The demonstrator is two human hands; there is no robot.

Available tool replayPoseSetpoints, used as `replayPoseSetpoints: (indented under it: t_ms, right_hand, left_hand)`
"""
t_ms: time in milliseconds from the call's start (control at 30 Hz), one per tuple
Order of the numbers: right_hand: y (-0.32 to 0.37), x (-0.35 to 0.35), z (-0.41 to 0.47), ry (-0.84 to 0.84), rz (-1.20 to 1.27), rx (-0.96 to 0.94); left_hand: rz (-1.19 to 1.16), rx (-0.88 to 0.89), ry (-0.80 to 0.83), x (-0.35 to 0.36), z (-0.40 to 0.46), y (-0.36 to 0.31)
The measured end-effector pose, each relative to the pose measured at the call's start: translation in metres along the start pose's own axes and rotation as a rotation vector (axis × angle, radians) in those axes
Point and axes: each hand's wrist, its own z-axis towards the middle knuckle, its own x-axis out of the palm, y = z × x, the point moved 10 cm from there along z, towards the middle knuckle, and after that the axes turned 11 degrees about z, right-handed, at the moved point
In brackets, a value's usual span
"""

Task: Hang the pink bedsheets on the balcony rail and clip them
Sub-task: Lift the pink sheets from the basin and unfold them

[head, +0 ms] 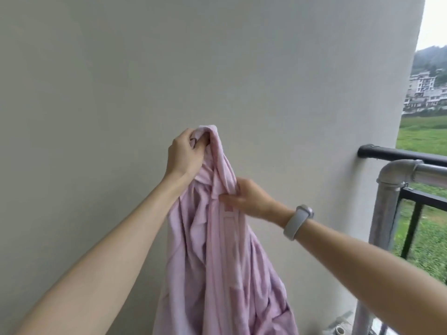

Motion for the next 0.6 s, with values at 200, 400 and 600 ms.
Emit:
replayPoseSetpoints:
  t_ms: [200,400,600]
  right_hand:
    - [0.046,-0.078,0.036,-0.078,-0.334,-0.16]
    - [0.033,-0.091,0.045,0.052,-0.126,-0.03]
    - [0.023,-0.062,0.026,0.353,0.412,0.166]
  left_hand:
    - [-0.055,0.07,0.103,-0.019,0.015,0.013]
    - [-0.171,0.172,0.42,0.004,-0.003,0.003]
    - [-0.294,-0.092,0.389,0.009,0.006,0.039]
